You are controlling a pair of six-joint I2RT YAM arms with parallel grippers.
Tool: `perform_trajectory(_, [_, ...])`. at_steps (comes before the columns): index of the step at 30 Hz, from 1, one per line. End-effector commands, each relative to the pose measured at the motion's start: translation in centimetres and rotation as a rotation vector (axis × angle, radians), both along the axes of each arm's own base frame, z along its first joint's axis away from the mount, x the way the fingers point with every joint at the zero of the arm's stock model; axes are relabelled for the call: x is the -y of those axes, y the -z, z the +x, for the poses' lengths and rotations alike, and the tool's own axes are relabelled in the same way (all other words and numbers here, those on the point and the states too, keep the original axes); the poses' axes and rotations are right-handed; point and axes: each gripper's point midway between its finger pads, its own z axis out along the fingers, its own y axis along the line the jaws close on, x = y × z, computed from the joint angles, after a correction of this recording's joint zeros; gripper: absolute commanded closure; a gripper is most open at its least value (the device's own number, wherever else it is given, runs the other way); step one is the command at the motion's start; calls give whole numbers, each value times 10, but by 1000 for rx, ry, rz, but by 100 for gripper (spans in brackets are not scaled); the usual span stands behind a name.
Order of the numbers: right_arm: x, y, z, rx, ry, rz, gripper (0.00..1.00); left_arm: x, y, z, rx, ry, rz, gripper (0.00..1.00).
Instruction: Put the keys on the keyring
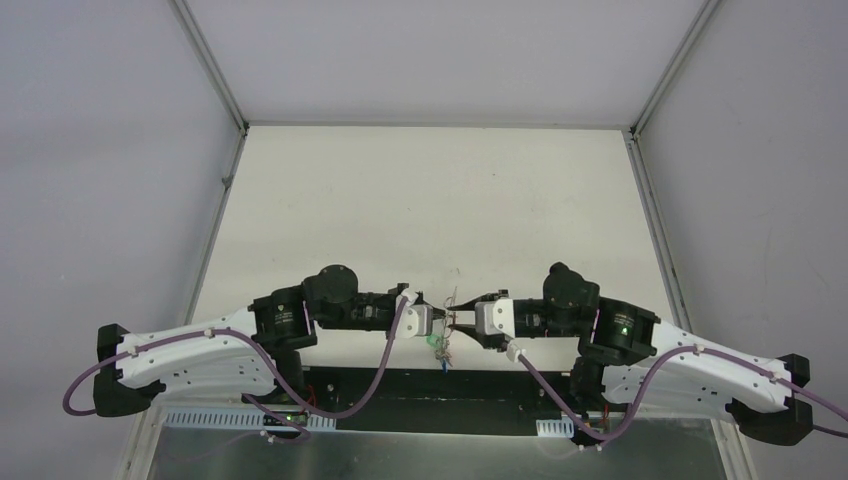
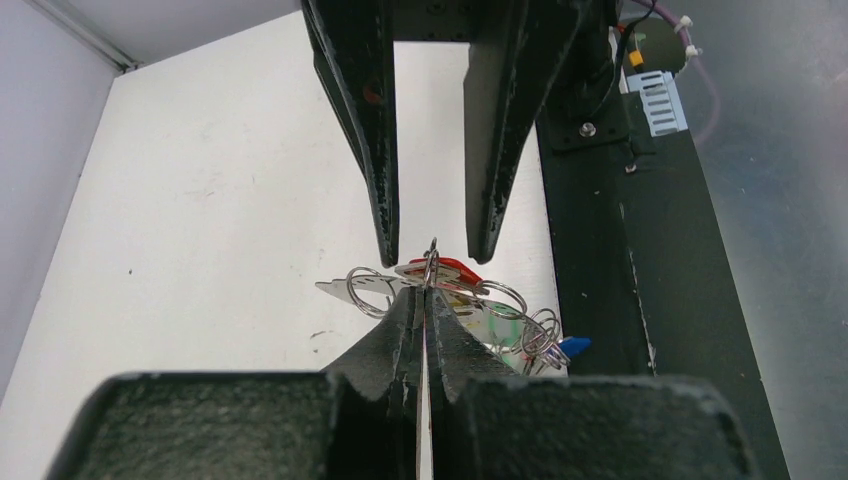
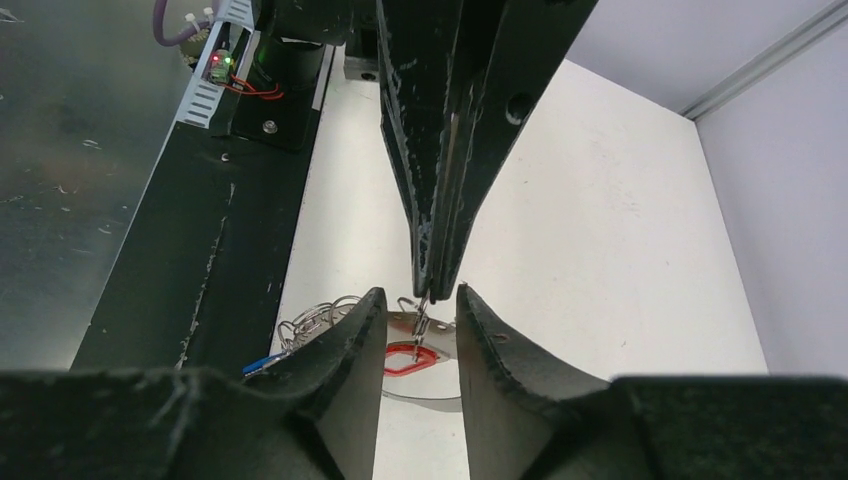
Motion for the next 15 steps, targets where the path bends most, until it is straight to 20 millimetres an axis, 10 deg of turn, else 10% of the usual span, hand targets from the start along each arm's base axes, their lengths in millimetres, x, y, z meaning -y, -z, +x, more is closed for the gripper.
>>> perform_trajectory(1, [-2,-6,6,-29,53,37,65,0,-46,3,30,-23,-168,100])
perform_trajectory(15, [-3,8,16,-68,126,25,100,0,-47,1,35,-15,-166,100])
